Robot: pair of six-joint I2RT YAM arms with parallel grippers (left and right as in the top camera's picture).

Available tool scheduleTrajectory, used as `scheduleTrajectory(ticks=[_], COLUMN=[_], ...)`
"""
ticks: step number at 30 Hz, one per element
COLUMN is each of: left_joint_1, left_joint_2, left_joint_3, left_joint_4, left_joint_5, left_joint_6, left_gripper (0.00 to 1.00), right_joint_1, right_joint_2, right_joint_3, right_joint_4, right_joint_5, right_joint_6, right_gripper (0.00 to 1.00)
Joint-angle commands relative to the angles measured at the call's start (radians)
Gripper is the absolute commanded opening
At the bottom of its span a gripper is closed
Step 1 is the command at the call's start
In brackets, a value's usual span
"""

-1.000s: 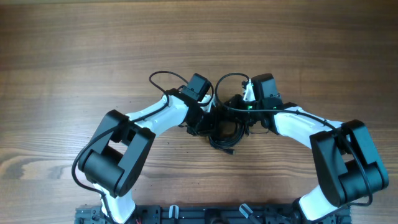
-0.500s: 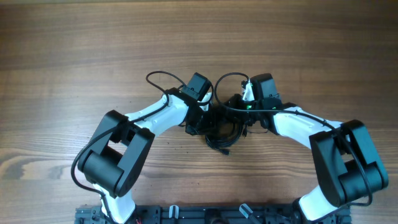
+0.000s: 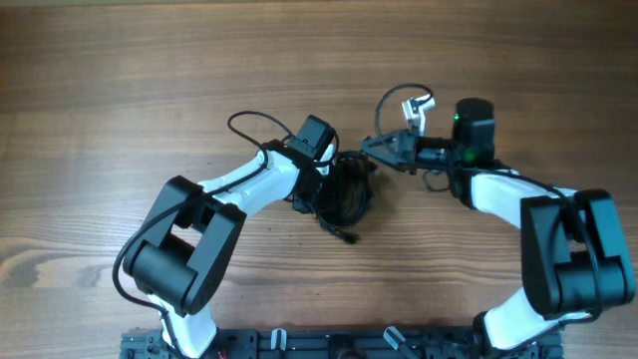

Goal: Untangle cables

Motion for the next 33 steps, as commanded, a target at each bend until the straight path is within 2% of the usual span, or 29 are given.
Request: scheduleTrajectory(ticks=[1, 3, 4, 12, 14, 16, 18, 19, 20, 21, 22, 23, 25, 28, 30, 33], left_joint_1=[0.019, 0.019, 0.019, 0.042, 0.042, 0.042, 0.056, 0.069, 0.087, 0.098, 0.103, 0.104, 0.103, 0.102, 0.102, 0.100], left_joint_2=[0.052, 0.052, 0.052, 0.052, 0.052, 0.050, 0.008, -0.028, -0.089, -0.136, -0.165, -0.204, -0.228, -0.208, -0.168, -0.067], left_joint_3=[-0.051, -0.051, -0.051, -0.051, -0.051, -0.049, -0.012, 0.025, 0.092, 0.145, 0.180, 0.229, 0.252, 0.250, 0.250, 0.250], left_joint_4=[-0.028, -0.034, -0.039, -0.064, -0.064, -0.064, -0.077, -0.100, -0.143, -0.177, -0.204, -0.237, -0.233, -0.233, -0.231, -0.230], left_joint_5=[-0.147, -0.166, -0.188, -0.229, -0.233, -0.232, -0.182, -0.142, -0.098, -0.092, -0.093, -0.097, -0.106, -0.230, -0.313, -0.329], left_joint_6=[-0.014, -0.014, -0.014, -0.014, -0.014, -0.013, 0.057, 0.062, 0.062, 0.062, 0.062, 0.062, 0.062, 0.062, 0.062, 0.062], left_gripper=[0.04, 0.04, 0.04, 0.05, 0.08, 0.04, 0.04, 0.09, 0.17, 0.29, 0.39, 0.51, 0.54, 0.54, 0.56, 0.56], right_joint_1=[-0.038, -0.048, -0.063, -0.235, -0.260, -0.258, -0.238, -0.232, -0.230, -0.230, -0.230, -0.229, -0.224, -0.192, -0.164, -0.111], right_joint_2=[-0.005, -0.005, -0.005, -0.005, -0.005, -0.004, -0.004, -0.004, -0.004, -0.002, -0.002, -0.002, -0.002, -0.002, -0.002, -0.002], right_joint_3=[0.017, 0.017, 0.017, 0.017, 0.017, 0.017, 0.017, 0.017, 0.017, 0.017, 0.017, 0.017, 0.017, 0.017, 0.017, 0.017], right_joint_4=[0.066, 0.092, 0.164, 1.081, 1.122, 1.121, 1.119, 1.114, 1.087, 1.043, 0.992, 0.863, 0.665, 0.266, 0.111, -0.113], right_joint_5=[-0.185, -0.173, -0.198, -0.256, -0.268, -0.329, -0.354, -0.352, -0.352, -0.352, -0.352, -0.341, -0.298, -0.208, -0.165, -0.052], right_joint_6=[0.032, 0.061, 0.110, 0.827, 0.846, 0.835, 0.827, 0.826, 0.808, 0.776, 0.742, 0.643, 0.485, 0.116, -0.028, -0.216], right_gripper=[0.04, 0.04, 0.04, 0.04, 0.04, 0.05, 0.15, 0.22, 0.27, 0.32, 0.34, 0.37, 0.40, 0.45, 0.45, 0.47])
